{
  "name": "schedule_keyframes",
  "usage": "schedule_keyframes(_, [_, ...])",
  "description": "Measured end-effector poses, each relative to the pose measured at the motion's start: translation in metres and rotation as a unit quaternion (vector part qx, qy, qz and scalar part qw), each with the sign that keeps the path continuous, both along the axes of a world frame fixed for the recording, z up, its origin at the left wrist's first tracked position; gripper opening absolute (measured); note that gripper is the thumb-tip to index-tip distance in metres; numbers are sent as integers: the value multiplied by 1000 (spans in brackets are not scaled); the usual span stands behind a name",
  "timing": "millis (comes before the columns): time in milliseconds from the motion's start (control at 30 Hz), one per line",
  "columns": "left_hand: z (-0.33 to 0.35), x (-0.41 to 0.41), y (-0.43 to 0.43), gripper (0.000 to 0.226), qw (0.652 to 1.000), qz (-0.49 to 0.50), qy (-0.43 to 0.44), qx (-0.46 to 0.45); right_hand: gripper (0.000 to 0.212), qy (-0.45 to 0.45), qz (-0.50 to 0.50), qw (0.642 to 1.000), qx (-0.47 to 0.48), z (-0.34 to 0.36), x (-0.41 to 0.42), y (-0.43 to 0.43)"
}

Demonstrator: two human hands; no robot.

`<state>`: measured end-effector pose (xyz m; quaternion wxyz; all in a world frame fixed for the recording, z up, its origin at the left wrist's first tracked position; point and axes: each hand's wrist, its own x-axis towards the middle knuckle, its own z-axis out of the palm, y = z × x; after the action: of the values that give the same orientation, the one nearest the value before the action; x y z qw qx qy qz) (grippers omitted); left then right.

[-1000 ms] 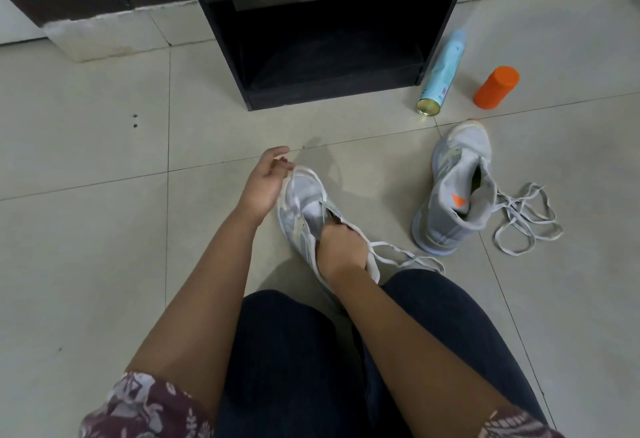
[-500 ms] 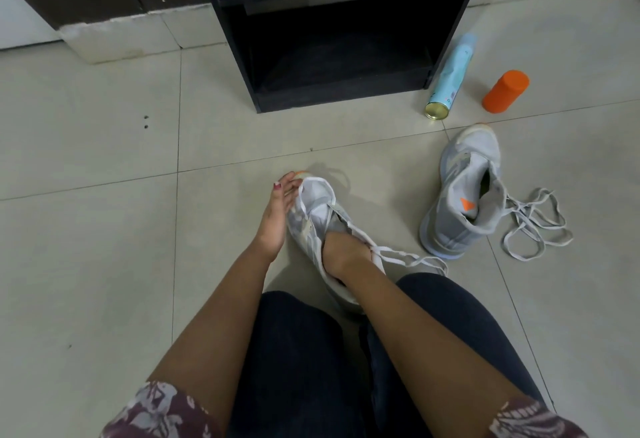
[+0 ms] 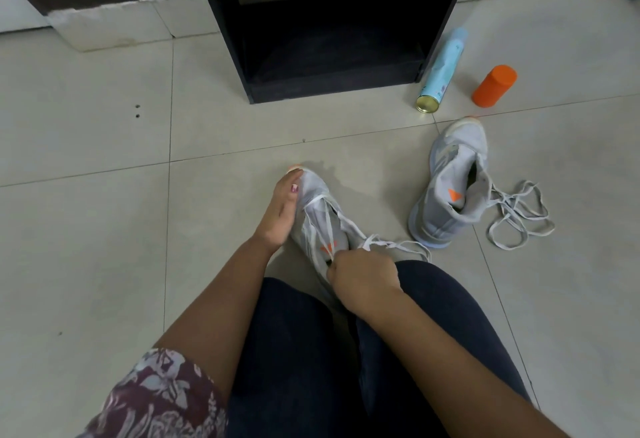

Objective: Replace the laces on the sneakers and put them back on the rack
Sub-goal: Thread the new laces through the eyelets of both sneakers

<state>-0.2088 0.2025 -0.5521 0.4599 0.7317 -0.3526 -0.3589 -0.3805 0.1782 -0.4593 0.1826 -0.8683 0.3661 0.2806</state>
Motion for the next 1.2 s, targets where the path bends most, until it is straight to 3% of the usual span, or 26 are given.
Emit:
schedule_keyframes(100, [13,-4,2,39,995,-51,-84,21,37,-38,-25,998,51,12,-6,-7])
schedule_keyframes(200, [29,-26,14,45,978,41,-159,131,39,-135,-74,986,-71,16,-3,-28])
schedule_keyframes(233, [34,-35,19,49,971,66,-141,183,34,-178,-73,975,-113,11,3,-36])
schedule_keyframes(300, [43,-47,25,55,966,69,-79,238,31,-237,-27,965,-110,-9,17,-48])
schedule_keyframes(367, [47,-51,25,51,965,58,-81,242,44,-218,45,973,-67,-29,31,-54])
schedule_keyframes(433, [52,-48,20,42,965,65,-124,222,50,-168,96,978,-83,-44,39,-56])
schedule_keyframes(533, [53,-46,13,26,965,64,-158,201,38,-163,98,975,-113,-54,41,-57])
schedule_keyframes(600, [49,-42,8,29,956,42,-192,217,28,-183,84,971,-130,-52,35,-60])
schedule_keyframes(700, [46,-40,-5,34,918,-43,-274,285,27,-210,46,969,-125,-45,13,-63])
schedule_keyframes(867, [44,-47,-40,34,789,-191,-435,389,31,-171,30,980,-100,-34,-6,-55])
schedule_keyframes(933, [45,-43,-44,34,766,-231,-467,378,32,-162,4,984,-77,-34,-6,-54])
schedule_keyframes(967, [45,-39,-43,35,766,-250,-475,353,32,-161,-20,985,-52,-35,-6,-54])
schedule_keyframes(1033, [53,-31,-36,34,800,-289,-439,290,30,-179,-68,981,-3,-33,-11,-54])
schedule_keyframes(1200, [89,-27,-18,28,943,-226,-188,157,28,-277,-147,947,71,1,-22,-50])
